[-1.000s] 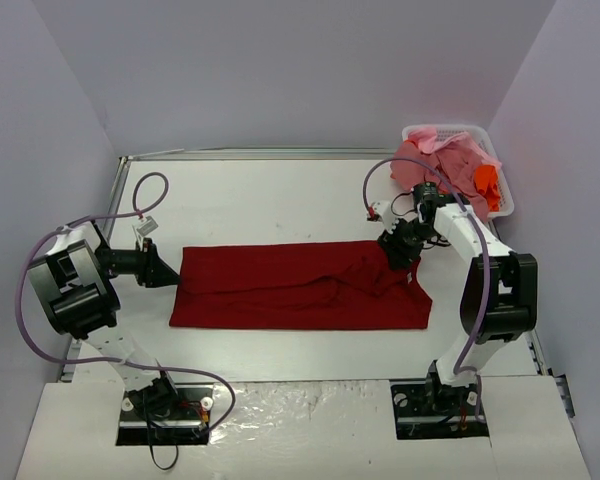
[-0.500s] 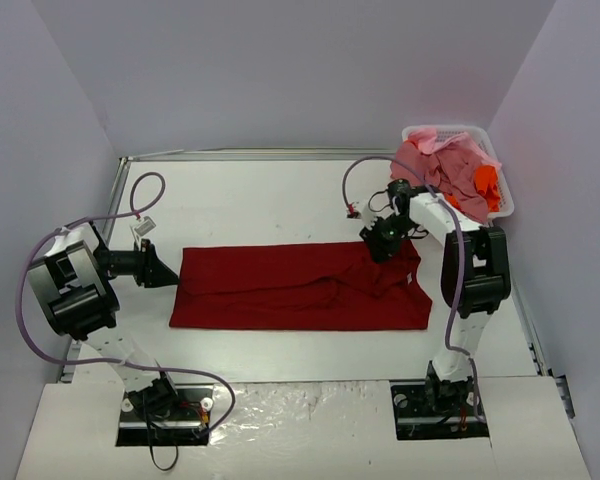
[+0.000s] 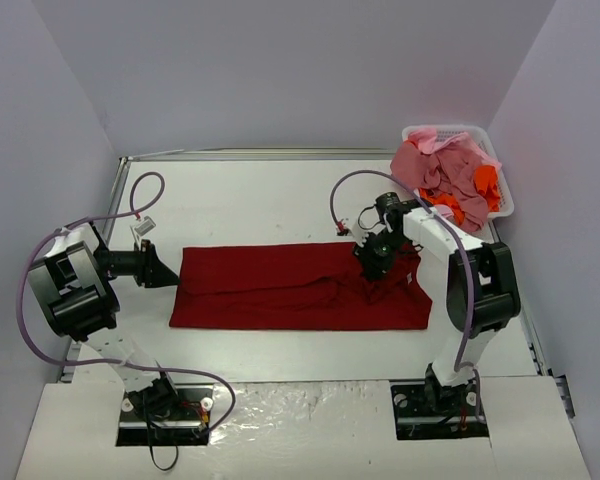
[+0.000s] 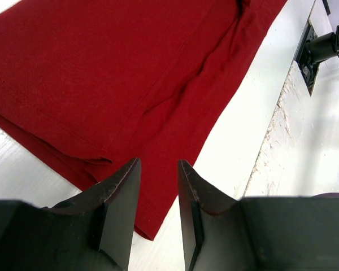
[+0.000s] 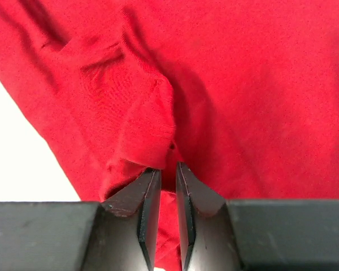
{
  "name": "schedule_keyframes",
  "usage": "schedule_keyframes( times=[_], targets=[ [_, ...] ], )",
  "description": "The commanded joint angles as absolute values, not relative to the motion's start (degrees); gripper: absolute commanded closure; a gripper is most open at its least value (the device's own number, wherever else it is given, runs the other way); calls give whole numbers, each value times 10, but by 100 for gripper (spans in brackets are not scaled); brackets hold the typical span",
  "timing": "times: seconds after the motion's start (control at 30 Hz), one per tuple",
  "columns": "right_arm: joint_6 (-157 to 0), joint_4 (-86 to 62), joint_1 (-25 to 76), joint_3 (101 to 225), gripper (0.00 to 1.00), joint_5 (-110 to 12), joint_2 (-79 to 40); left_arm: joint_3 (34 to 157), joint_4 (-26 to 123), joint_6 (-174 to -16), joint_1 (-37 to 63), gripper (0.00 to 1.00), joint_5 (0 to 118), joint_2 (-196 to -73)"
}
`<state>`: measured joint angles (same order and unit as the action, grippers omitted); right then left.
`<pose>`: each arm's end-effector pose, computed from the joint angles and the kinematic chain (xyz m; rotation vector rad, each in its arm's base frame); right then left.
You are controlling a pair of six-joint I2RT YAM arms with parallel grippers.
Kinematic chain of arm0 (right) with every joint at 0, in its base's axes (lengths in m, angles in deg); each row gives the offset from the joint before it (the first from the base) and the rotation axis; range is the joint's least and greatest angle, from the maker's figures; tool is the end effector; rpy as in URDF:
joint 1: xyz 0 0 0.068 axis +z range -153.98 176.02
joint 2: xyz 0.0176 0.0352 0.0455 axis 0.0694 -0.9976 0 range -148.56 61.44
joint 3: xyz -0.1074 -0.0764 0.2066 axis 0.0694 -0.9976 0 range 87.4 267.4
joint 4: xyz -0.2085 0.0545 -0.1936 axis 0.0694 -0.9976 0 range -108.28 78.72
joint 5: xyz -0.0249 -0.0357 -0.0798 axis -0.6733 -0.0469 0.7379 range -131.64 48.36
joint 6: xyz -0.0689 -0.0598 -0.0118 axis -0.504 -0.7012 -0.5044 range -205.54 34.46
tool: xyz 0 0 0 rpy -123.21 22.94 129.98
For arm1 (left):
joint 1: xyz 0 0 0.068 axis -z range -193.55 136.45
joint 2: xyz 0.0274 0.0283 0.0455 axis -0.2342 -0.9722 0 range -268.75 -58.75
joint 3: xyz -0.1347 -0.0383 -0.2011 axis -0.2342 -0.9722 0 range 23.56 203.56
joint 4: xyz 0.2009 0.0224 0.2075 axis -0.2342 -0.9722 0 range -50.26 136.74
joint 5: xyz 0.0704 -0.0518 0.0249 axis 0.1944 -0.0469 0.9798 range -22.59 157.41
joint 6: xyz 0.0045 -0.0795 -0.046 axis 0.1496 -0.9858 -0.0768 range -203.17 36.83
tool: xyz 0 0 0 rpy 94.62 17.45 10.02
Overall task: Fold and stack the t-shirts
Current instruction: Fold the other side of the tshirt into a rectangle
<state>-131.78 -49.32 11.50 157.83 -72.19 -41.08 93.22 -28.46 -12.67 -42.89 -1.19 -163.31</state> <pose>0.3599 0.1433 0.1114 -1.4488 2.1807 0.5671 0.3019 0.0817 0.1353 0.5067 2.0802 -1.2217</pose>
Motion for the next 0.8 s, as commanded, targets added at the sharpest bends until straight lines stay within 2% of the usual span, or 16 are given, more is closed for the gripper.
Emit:
schedule_keyframes(
  times=[0.0, 0.13, 0.53, 0.77],
  targets=[
    [-1308, -524, 126, 1550, 86, -707, -353, 938, -342, -104, -433, 69, -31, -1611],
    [-1308, -522, 135, 1518, 85, -701, -317, 939, -346, -99, -433, 69, -33, -1611],
    [-1290, -503, 153, 1480, 83, -704, -310, 942, -361, -84, -434, 68, -33, -1616],
    [-1287, -505, 153, 1473, 74, -668, -302, 947, -376, -64, -433, 68, -34, -1623]
  ],
)
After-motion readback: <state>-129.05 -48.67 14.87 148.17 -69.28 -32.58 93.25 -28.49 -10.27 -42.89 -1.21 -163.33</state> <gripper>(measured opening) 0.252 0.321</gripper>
